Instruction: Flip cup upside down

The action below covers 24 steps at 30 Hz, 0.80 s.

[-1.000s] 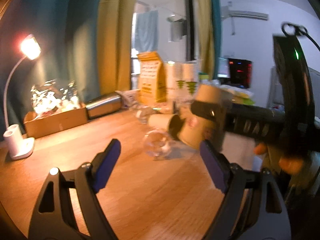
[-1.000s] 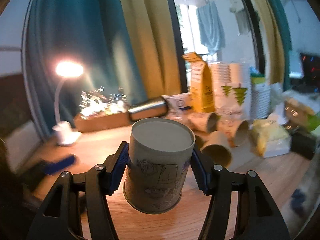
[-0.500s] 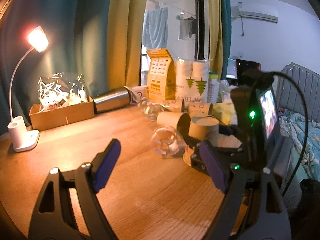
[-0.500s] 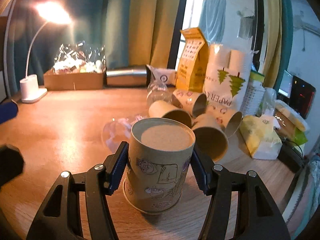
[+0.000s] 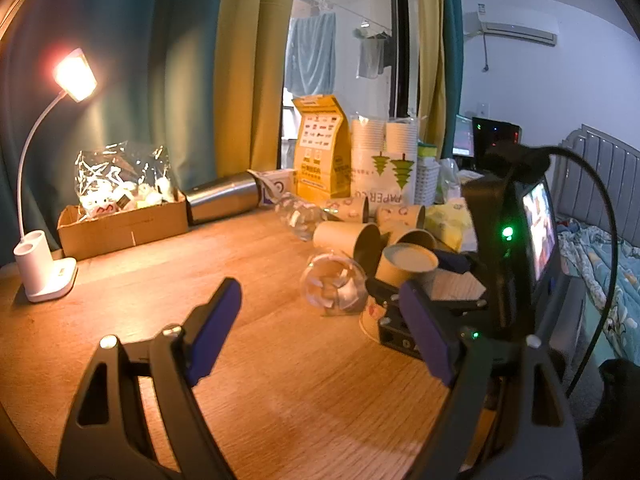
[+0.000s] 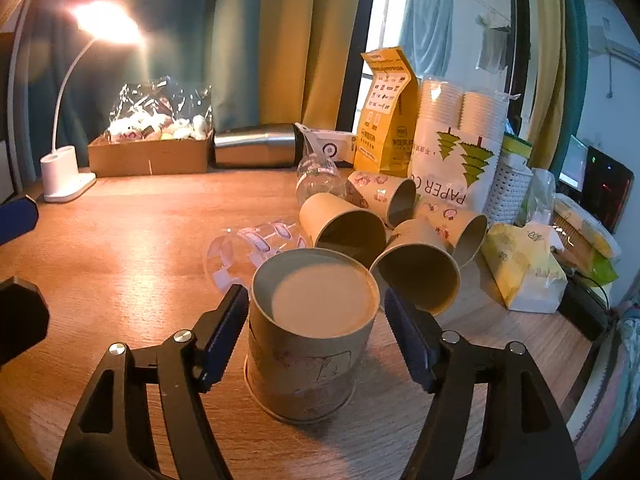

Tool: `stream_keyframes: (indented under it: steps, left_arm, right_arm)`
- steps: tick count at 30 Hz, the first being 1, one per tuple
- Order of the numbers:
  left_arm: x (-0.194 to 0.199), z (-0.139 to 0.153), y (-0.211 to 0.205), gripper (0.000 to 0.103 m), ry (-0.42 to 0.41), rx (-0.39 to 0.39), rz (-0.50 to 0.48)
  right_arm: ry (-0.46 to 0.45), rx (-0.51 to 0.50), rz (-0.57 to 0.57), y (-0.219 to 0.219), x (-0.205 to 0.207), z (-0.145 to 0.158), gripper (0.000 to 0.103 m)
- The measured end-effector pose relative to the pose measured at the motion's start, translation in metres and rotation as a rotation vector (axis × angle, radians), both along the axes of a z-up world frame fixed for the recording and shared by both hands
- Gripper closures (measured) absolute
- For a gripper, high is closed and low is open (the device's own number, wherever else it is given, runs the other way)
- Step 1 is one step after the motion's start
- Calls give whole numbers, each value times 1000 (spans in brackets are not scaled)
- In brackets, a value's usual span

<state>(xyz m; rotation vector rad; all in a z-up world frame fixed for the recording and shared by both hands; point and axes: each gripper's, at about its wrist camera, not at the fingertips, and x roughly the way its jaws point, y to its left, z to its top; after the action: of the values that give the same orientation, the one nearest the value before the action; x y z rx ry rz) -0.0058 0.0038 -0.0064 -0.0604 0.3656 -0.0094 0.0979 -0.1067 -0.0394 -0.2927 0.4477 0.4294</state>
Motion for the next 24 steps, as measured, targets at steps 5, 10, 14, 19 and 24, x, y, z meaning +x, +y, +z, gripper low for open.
stream_keyframes:
  steps: [5, 10, 14, 19, 24]
  left_arm:
    - [0, 0, 2, 20, 1, -13, 4]
    - [-2, 1, 3, 20, -5, -13, 6]
    - [-2, 1, 1, 20, -8, -5, 0]
    - [-2, 2, -2, 20, -13, 5, -8]
    - [-2, 2, -5, 20, -16, 13, -13]
  right_arm:
    - [24, 73, -6, -19, -12, 13, 29]
    - [31, 123, -5, -37, -42, 29, 29]
    - [35, 153, -15, -51, -67, 32, 28]
    - [43, 167, -29, -61, -77, 29, 28]
    - [54, 169, -24, -61, -74, 27, 28]
